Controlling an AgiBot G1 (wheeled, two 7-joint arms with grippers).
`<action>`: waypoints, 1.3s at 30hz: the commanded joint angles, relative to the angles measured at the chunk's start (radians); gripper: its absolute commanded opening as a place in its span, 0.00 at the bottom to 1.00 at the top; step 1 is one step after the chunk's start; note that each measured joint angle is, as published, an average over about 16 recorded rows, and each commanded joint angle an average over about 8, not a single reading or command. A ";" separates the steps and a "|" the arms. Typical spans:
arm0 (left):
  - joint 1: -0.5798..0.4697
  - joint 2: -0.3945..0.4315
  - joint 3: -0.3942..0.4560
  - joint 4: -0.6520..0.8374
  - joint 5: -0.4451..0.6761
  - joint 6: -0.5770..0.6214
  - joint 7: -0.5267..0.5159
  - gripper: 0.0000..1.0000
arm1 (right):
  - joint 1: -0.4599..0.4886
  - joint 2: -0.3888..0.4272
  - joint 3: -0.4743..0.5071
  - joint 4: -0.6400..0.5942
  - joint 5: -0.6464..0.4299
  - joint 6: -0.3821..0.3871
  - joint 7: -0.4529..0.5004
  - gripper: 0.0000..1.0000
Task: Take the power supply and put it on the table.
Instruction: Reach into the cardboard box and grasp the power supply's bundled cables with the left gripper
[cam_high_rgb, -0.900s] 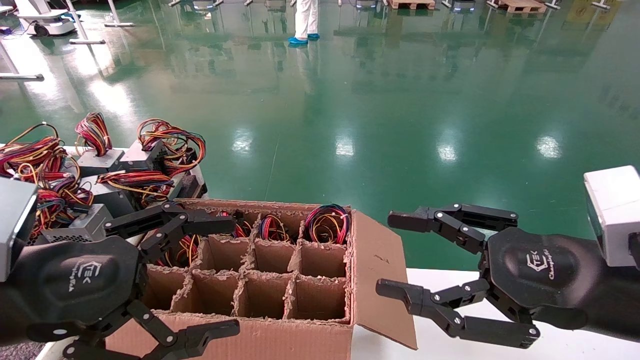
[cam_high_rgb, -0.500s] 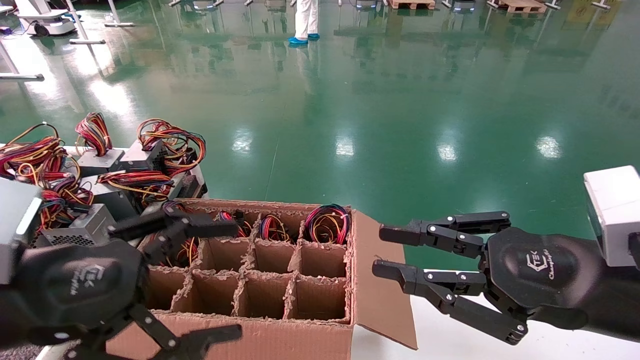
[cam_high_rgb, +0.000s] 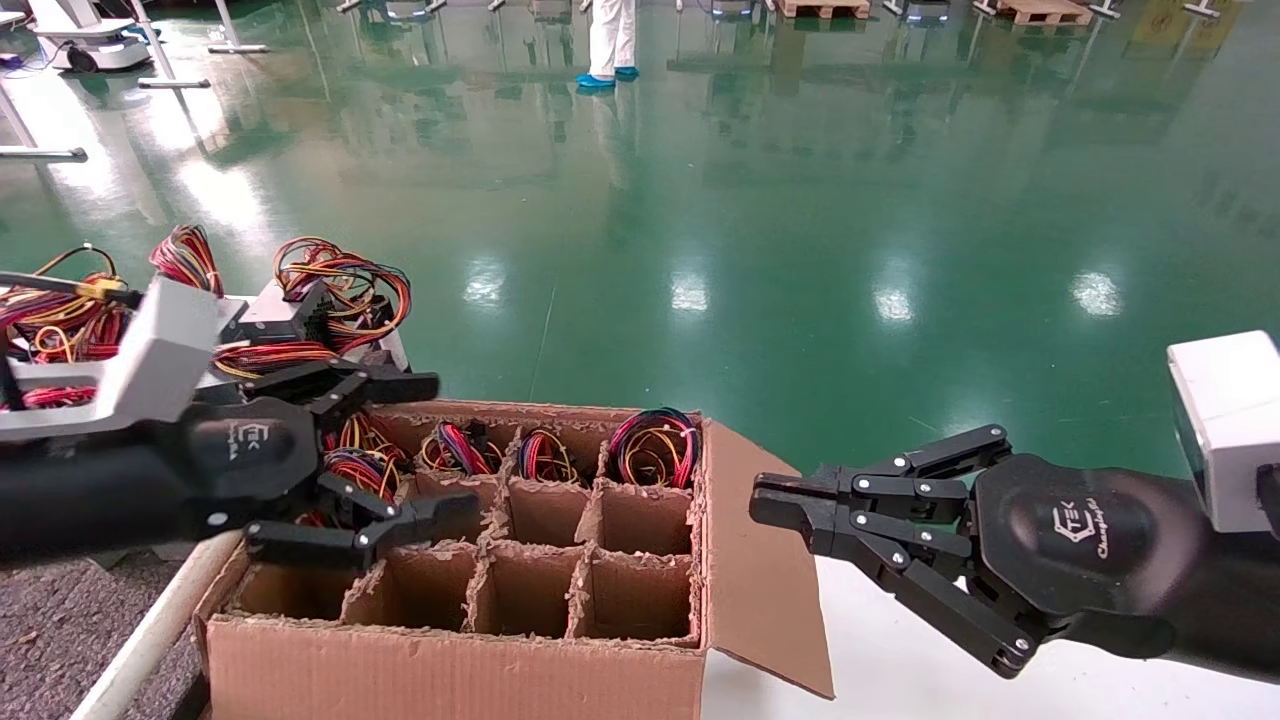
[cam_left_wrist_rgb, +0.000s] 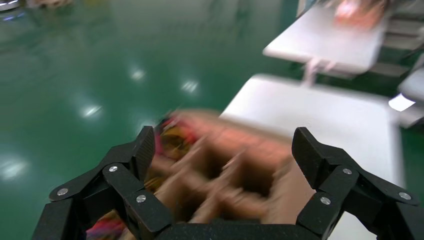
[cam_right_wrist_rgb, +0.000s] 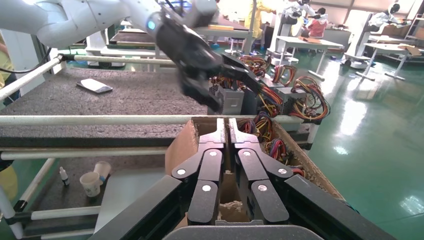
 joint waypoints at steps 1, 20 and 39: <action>-0.026 0.006 0.019 0.025 0.070 -0.027 0.022 1.00 | 0.000 0.000 0.000 0.000 0.000 0.000 0.000 0.00; -0.159 0.179 0.060 0.481 0.275 -0.129 0.611 1.00 | 0.000 0.000 0.000 0.000 0.000 0.000 0.000 1.00; -0.275 0.224 0.093 0.783 0.338 -0.089 0.858 0.00 | 0.000 0.000 0.000 0.000 0.000 0.000 0.000 1.00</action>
